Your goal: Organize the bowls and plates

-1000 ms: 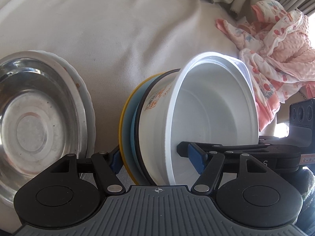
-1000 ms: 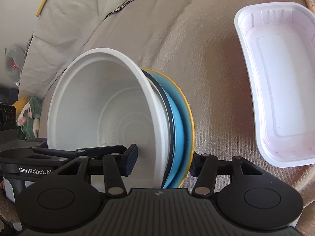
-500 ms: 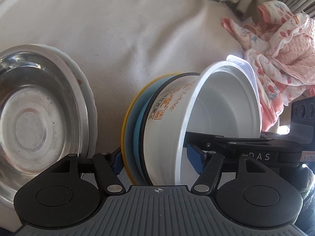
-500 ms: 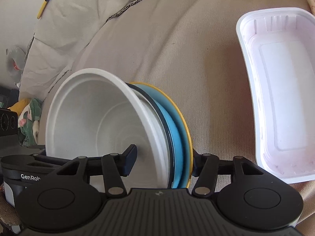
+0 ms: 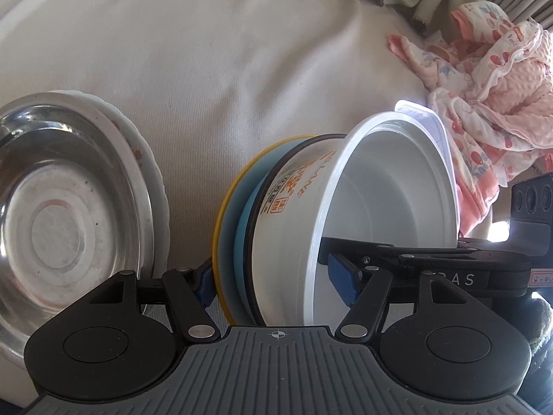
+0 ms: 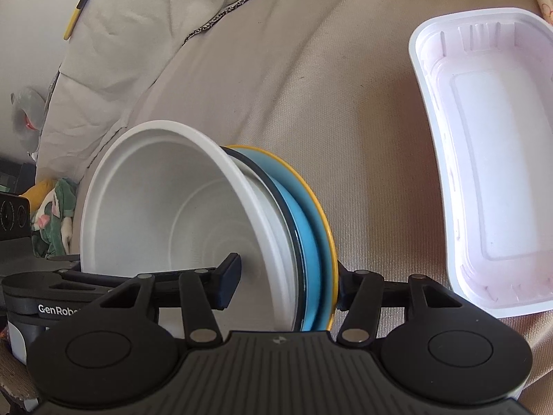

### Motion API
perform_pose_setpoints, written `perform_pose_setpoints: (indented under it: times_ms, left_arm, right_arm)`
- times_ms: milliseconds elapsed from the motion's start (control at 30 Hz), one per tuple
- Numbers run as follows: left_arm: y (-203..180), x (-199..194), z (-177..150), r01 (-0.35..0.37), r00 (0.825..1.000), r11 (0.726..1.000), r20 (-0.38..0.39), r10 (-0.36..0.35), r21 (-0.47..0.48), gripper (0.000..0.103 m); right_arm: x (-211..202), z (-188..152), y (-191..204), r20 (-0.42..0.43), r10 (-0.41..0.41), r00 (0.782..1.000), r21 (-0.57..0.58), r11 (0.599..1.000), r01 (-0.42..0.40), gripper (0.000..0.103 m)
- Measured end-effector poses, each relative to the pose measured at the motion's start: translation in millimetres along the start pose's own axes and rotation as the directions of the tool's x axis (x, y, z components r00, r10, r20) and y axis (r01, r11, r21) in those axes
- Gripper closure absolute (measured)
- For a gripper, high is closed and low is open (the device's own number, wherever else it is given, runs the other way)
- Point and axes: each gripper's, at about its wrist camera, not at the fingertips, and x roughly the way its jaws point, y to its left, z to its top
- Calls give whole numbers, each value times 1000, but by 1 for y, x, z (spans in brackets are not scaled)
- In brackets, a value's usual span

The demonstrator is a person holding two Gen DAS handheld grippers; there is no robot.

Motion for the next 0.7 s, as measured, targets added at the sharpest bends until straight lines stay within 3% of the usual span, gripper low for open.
perform_pose_setpoints:
  times_ms: [233,400,533,700]
  left_arm:
    - [1,-19,-1,23,999,1000,35,-24,13,33]
    - [11,-61,3,54,993,998,101,-57,34,33]
    - [41,-105,-2,47,982,999,182,-50,23,33]
    - [103,-134,-23,36,969,996,245,-15,-80,33]
  right_arm:
    - [-14,0,9,25,-14,1000,-29,999,14,49]
    - [-34,4,47,68,-39,997,-103,994,46,49]
    - [-36,14,99,82,-32,996,-203,978,48,49]
    - [4,22,158,14,-17,1000,-286,958,21,49]
